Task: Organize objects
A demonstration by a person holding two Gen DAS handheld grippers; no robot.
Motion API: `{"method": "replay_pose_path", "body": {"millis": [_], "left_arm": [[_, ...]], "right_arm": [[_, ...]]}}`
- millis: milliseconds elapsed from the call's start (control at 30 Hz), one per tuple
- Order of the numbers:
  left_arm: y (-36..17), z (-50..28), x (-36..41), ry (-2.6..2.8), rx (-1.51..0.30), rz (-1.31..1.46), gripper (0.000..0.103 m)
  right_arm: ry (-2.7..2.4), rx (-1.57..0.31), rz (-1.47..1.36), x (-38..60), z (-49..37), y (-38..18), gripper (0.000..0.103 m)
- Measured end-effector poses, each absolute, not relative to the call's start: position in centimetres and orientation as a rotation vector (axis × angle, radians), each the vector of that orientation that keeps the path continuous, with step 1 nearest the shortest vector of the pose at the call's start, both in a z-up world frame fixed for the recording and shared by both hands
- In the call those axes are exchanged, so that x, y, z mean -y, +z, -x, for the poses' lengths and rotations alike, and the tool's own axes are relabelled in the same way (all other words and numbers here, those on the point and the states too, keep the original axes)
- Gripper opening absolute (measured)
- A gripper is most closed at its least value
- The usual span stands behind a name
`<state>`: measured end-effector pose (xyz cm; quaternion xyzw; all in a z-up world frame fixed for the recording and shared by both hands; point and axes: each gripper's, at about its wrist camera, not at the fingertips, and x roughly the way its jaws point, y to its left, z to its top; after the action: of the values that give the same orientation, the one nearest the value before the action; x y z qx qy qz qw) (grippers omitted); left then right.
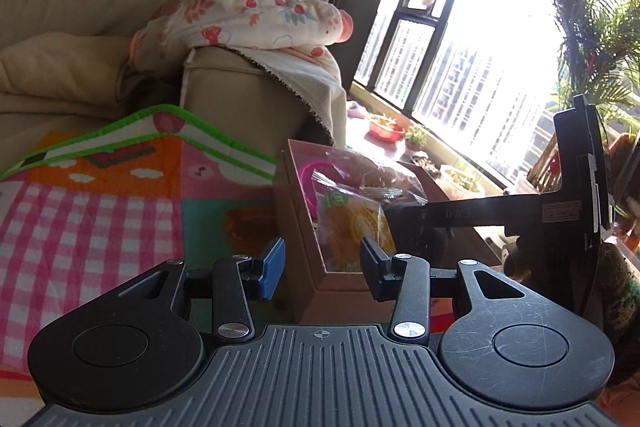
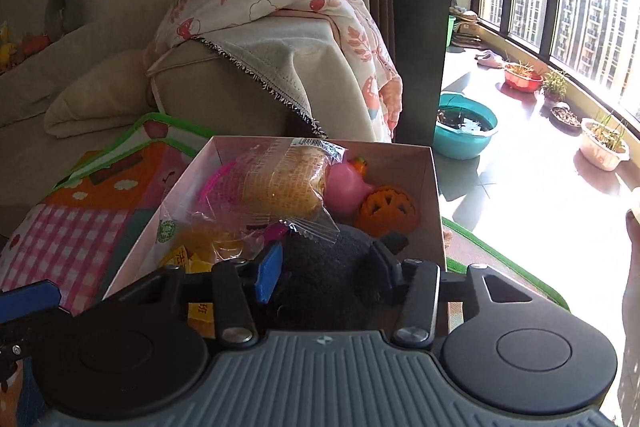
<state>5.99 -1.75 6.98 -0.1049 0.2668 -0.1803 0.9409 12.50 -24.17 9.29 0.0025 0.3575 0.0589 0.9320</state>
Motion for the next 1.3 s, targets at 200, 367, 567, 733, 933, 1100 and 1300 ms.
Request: {"method": "replay_pose_path", "body": {"millis": [200, 367, 567, 733, 933, 1100, 1300], "left_arm": [[6.6, -6.8, 1.3, -0.383, -0.545, 0.251, 0.046], [6.5, -7.6, 2.3, -0.378, -0.567, 0.205, 0.046], [5.4, -9.9, 3.8, -0.345, -0.644, 0.167, 0.046], [4.6, -10.9, 4.3, -0.258, -0.666, 0.107, 0.053], [4.7, -10.5, 2.3, -0.173, -0.649, 0.075, 0.082], [4.5, -10.7, -1.2, -0.064, -0.604, 0.09, 0.088], [3.7, -12.2, -5.6, -0.026, -0.588, 0.161, 0.103]], "right_arm": [[0.071, -0.719, 0.023, 26.2, -8.8, 9.9, 0.04], [0.115, -0.616, 0.038, 27.2, -5.1, 11.4, 0.041], [0.143, -0.598, 0.045, 29.8, -1.5, 9.7, 0.071], [0.139, -0.658, 0.138, 28.4, -1.4, 6.1, 0.059], [0.16, -0.673, 0.116, 25.6, -4.3, 5.3, 0.057], [0.197, -0.67, 0.145, 21.6, -6.7, 5.1, 0.057], [0.225, -0.683, 0.129, 18.9, -8.6, 5.3, 0.056]]}}
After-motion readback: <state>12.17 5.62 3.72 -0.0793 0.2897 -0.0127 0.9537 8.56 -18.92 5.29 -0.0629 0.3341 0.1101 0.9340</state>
